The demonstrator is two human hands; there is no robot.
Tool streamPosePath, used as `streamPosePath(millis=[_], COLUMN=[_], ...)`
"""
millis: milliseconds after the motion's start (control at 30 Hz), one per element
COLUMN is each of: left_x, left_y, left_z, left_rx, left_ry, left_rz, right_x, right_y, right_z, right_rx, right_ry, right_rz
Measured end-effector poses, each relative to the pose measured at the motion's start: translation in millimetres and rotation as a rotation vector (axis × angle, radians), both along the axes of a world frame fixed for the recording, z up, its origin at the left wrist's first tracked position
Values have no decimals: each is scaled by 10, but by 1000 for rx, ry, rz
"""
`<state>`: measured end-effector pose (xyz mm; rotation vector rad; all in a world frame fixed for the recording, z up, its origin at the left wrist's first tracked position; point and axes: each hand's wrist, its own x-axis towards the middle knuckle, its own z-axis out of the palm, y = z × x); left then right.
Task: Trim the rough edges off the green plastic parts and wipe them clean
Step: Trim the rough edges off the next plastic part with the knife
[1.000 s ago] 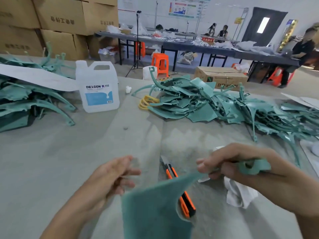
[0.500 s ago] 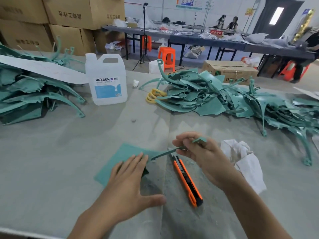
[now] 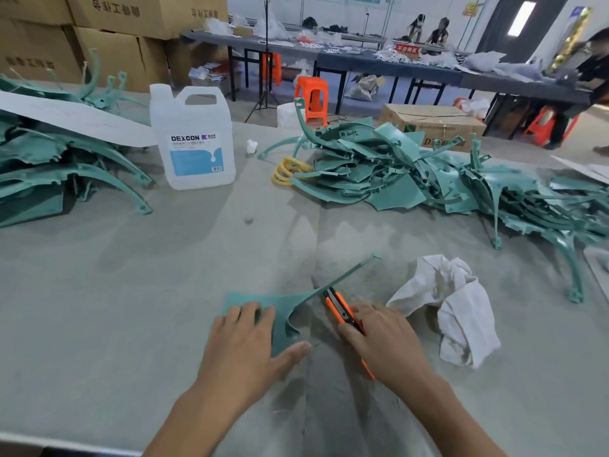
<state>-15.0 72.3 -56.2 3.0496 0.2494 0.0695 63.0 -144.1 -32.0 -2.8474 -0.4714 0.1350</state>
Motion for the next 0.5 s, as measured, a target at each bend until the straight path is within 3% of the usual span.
streamPosePath(millis=[200,333,500], left_x=[-97,-65,38], left_y=[45,15,-3], left_z=[-63,-111,-171], left_rx=[-145,-204,-254], left_ry=[-6,-28,-34], left_rz=[34,81,103], right_x=[-201,-480,-667], right_y=[-478,-864,-625], right_z=[179,284,387], right_rx=[268,379,293], right_ry=[23,136,116], right_rz=[-165,-264,-135])
